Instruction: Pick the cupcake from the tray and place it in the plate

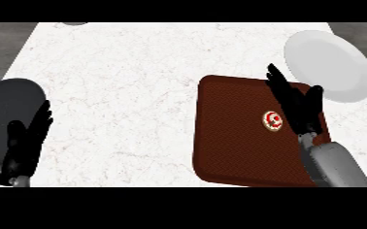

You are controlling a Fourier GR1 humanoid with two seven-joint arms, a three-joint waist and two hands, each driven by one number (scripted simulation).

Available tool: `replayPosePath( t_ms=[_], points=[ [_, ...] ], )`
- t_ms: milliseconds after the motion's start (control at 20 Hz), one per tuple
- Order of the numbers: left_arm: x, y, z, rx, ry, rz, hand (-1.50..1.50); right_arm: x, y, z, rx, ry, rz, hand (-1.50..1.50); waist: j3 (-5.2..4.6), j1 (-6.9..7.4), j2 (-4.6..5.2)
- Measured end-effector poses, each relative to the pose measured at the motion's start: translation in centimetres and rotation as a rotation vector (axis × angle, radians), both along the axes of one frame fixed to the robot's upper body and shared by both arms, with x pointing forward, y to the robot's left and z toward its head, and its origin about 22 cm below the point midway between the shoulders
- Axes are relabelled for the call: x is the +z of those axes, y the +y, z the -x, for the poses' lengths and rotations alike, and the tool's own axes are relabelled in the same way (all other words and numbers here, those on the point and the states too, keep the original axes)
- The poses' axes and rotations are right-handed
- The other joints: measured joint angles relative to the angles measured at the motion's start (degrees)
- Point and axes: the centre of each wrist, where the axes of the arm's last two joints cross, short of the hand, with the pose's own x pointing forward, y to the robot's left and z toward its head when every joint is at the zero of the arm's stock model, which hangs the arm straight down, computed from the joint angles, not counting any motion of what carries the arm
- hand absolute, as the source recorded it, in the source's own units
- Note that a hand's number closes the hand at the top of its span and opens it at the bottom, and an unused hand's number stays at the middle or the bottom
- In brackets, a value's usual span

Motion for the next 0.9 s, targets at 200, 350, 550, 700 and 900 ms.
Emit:
replayPosePath(
  t_ms=[200,350,550,700,900],
  points=[
    [-0.8,-2.6,-0.3,-0.049,0.01,0.085,0.0,4.3,-1.2,-2.7,0.163,-0.161,-0.042,1.5,0.66,0.65,0.36],
    [-1.3,-4.7,-0.7,-0.103,0.02,0.174,0.0,9.4,-2.1,-4.3,0.313,-0.349,0.032,1.5,0.56,0.97,0.39],
    [-1.7,-8.1,-1.2,-0.188,0.012,0.296,0.0,10.7,-7.1,-5.8,0.246,-0.509,0.106,-1.5,0.9,1.63,1.21],
    [-2.2,-9.4,-1.4,-0.22,0.017,0.342,0.0,9.5,-10.3,-6.3,0.241,-0.587,0.04,-1.5,1.05,1.97,1.46],
    [-2.3,-10.3,-1.8,-0.243,0.02,0.362,0.0,8.3,-13.9,-6.8,0.296,-0.63,0.002,-1.5,1.09,2.27,1.33]
  ],
)
